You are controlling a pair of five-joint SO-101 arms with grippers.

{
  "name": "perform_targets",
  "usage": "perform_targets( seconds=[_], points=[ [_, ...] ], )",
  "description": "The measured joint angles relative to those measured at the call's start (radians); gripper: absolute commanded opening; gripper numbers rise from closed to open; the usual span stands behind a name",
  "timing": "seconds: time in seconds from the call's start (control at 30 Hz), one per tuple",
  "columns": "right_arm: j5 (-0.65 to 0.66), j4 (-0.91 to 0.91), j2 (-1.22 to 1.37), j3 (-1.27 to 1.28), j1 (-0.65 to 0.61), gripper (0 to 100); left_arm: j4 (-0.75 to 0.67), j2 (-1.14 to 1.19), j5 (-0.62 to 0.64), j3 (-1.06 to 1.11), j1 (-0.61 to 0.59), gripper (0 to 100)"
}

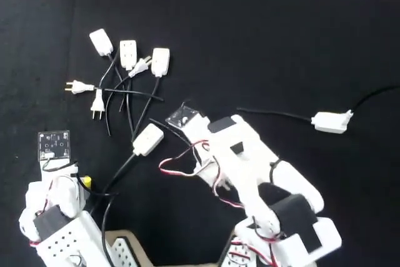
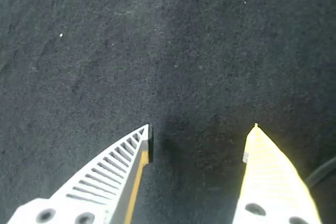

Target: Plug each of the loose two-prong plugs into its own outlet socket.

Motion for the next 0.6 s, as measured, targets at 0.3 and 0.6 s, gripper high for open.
perform_targets(
  seconds=[0.3,0.6],
  points=[
    [-0.012,0.0,0.003,0.002,0.002,1.5,0.0,0.0,0.0,0.0,0.0,29],
    [-0.006,0.146,0.02,-0.075,-0.021,11.4,0.0,0.0,0.0,0.0,0.0,29]
  ],
)
